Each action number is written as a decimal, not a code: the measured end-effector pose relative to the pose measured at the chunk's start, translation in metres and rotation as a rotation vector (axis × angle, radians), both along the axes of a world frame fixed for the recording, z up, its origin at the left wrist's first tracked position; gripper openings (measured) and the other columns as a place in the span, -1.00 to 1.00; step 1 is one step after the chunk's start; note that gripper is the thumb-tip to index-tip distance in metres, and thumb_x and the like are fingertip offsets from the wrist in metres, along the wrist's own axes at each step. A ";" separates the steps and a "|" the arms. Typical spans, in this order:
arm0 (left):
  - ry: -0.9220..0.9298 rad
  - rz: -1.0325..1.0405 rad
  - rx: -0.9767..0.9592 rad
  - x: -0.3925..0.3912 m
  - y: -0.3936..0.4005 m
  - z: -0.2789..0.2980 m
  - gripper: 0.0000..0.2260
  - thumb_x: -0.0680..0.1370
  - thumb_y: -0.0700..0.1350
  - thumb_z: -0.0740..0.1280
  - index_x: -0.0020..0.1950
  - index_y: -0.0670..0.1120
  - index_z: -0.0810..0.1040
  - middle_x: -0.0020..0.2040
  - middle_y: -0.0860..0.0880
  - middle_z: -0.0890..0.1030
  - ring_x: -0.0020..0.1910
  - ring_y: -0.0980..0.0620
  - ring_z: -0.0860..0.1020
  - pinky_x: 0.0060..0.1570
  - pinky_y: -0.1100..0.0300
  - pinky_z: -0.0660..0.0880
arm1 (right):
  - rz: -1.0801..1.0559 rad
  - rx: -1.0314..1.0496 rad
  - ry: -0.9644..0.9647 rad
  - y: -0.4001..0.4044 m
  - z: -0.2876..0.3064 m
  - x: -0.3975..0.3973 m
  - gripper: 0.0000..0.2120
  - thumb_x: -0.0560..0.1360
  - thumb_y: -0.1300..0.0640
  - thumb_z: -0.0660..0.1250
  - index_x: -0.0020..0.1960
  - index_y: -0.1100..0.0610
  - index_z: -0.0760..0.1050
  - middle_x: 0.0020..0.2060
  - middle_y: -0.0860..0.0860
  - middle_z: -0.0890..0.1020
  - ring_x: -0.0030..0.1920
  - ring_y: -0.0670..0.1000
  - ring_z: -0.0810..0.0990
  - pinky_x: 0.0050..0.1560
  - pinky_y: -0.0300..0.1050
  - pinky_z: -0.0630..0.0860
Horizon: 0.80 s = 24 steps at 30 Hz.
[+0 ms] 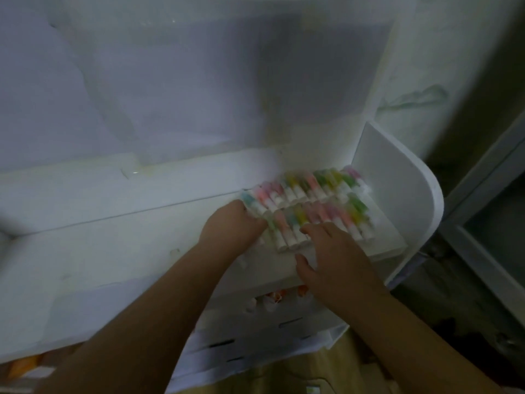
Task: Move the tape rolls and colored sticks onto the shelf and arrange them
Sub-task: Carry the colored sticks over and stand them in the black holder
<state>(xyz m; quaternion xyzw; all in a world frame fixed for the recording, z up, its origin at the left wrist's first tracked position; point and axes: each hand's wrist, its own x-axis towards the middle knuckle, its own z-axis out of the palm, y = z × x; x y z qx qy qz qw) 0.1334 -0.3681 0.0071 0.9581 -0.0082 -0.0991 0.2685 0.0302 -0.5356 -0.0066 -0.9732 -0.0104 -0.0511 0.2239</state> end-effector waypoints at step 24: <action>-0.181 0.203 -0.283 -0.061 0.063 0.014 -0.80 0.61 0.14 0.21 0.08 0.06 0.51 -0.35 0.13 0.64 -0.36 0.26 0.56 -0.32 0.26 0.35 | 0.044 -0.260 0.064 0.058 -0.003 0.083 -0.82 0.50 0.10 0.35 0.07 0.12 0.45 -0.14 -0.01 0.57 -0.05 0.07 0.64 -0.23 -0.18 0.35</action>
